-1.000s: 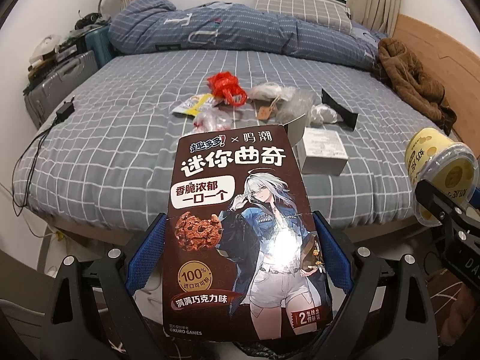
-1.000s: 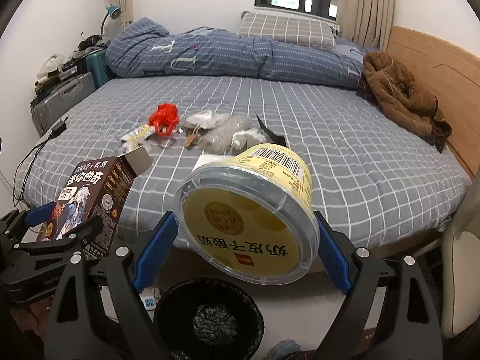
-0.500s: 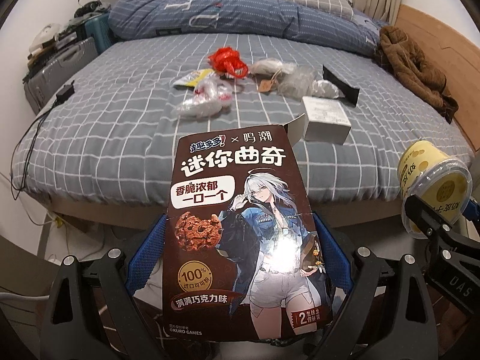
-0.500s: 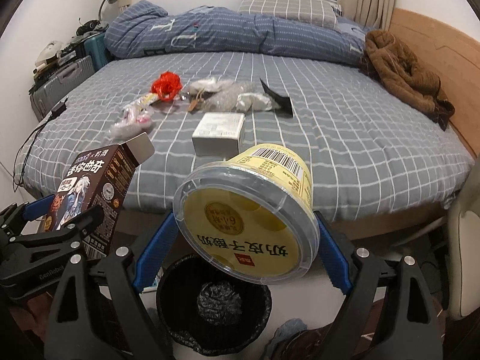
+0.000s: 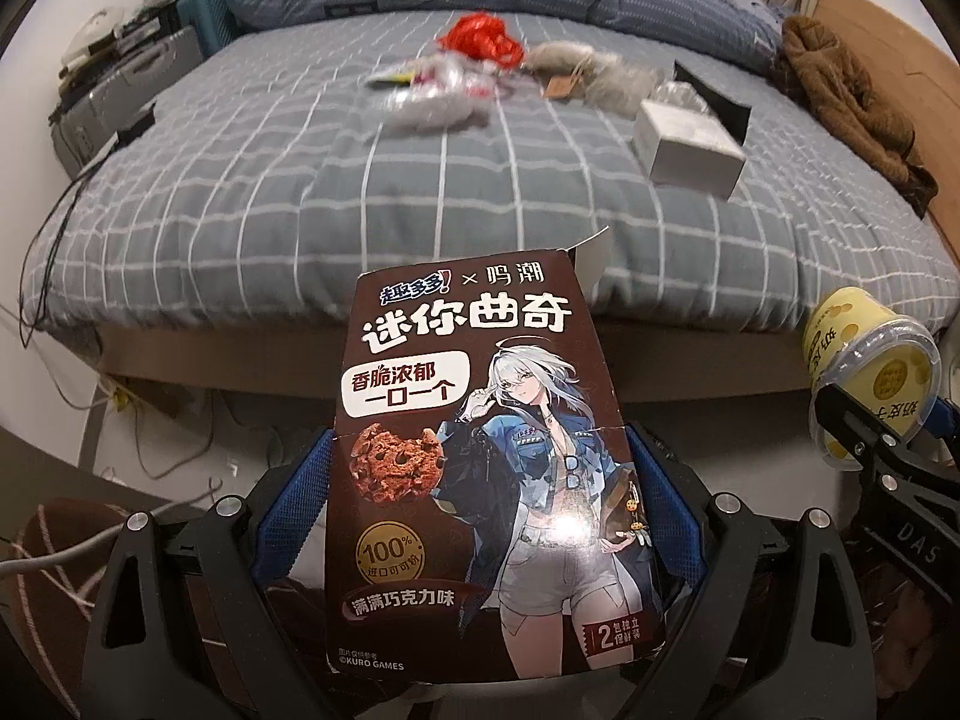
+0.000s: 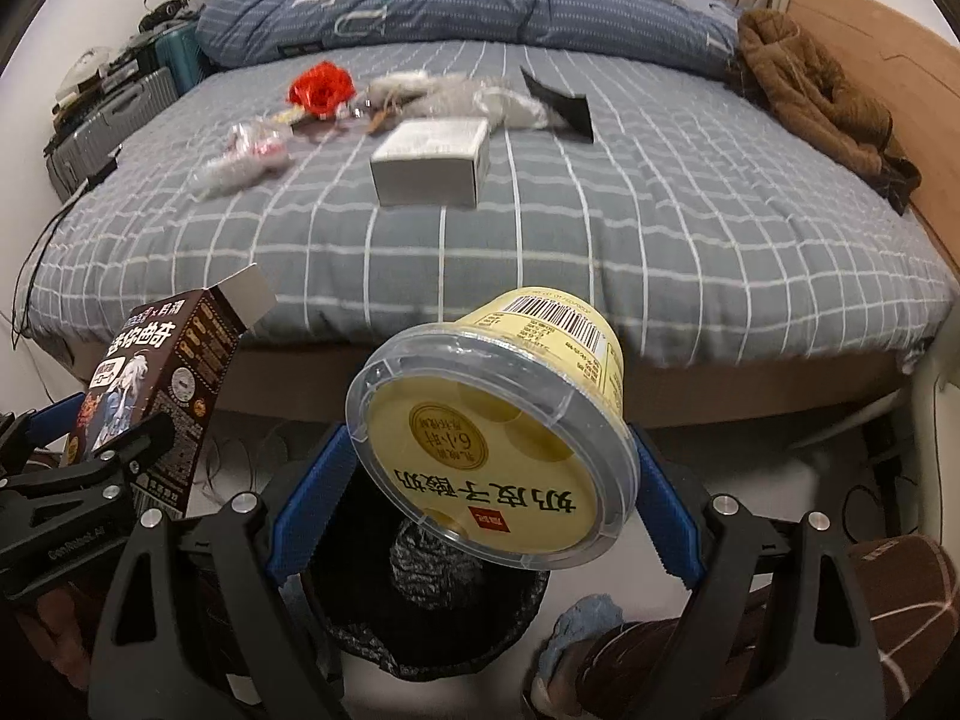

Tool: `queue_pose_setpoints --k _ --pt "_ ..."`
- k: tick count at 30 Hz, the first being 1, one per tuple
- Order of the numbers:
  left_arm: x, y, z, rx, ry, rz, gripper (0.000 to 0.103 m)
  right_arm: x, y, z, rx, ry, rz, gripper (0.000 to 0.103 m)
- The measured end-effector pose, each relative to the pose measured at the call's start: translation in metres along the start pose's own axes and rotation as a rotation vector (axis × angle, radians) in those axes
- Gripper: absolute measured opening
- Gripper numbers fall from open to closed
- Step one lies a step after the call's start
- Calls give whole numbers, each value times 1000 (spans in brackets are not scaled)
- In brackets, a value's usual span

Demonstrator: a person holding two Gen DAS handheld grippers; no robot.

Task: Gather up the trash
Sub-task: 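Carry the cookie box and yellow tub toward the black trash bin, then open the right tool to drop the yellow tub into the bin, then open the left tool to drop the cookie box into the bin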

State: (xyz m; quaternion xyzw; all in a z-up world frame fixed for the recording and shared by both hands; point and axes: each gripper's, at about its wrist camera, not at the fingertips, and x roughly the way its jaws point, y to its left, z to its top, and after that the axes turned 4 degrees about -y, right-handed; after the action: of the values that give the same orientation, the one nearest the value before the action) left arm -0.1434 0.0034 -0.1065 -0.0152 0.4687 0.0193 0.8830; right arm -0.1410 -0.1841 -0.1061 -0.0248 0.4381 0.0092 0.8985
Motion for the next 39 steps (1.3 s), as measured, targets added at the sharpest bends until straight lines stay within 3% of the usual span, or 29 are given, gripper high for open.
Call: queue_pose_setpoints --k 19,27,28,39 --pt "70 24 -36 -27 147 35 90 76 4 -42 -8 193 28 85" --pt "83 32 -48 -29 191 59 90 86 21 -47 -55 205 71 89" --pt "83 32 -48 -26 191 59 90 85 23 -48 -65 200 68 96" --pt "98 7 -52 17 216 39 90 91 0 -52 -43 214 7 96"
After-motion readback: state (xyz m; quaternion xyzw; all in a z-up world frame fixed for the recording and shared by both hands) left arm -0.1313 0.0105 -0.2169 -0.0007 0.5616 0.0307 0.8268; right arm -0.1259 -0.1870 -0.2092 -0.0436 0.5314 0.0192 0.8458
